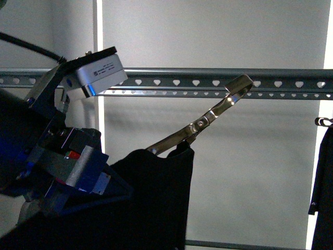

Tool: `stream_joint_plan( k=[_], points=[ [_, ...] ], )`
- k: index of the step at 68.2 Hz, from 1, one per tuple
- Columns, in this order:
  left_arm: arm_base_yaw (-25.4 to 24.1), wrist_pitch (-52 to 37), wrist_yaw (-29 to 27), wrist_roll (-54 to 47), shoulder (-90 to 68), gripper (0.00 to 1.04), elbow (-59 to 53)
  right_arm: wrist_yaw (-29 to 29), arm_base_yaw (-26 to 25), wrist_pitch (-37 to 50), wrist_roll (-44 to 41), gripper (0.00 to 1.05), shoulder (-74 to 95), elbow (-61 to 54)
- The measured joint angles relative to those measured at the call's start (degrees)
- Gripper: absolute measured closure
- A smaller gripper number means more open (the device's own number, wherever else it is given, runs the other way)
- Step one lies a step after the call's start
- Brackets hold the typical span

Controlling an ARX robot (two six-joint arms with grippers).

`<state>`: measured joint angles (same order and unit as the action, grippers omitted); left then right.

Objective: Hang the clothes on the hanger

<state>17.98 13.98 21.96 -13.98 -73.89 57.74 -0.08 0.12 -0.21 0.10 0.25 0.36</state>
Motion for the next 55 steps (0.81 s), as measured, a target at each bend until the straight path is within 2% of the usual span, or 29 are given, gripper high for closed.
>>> stream_joint_plan(
  k=[10, 26, 39, 47, 55],
  points=[
    [-1.4, -3.2, -2.6, -16.3, -2.8, 1.0, 2.4, 0.0, 0.0, 0.0, 0.0, 0.07, 0.0, 0.0],
    [-2.8, -15.3, -1.7, -41.4, -7.9, 1.0, 5.0, 0.0, 0.0, 0.0, 0.0, 0.07, 0.0, 0.0],
    [-2.7, -25.3, 8.0, -56.8, -9.9, 1.0, 5.4, 0.0, 0.0, 0.0, 0.0, 0.07, 0.0, 0.0],
    [-2.5, -27.3, 12.4, -70.9, -12.6, 1.0, 5.4, 0.0, 0.0, 0.0, 0.0, 0.07, 0.0, 0.0],
    [-2.8, -27.8, 14.6, -79.5, -14.9, 1.0, 5.4, 0.0, 0.0, 0.0, 0.0, 0.07, 0.0, 0.0]
  ],
)
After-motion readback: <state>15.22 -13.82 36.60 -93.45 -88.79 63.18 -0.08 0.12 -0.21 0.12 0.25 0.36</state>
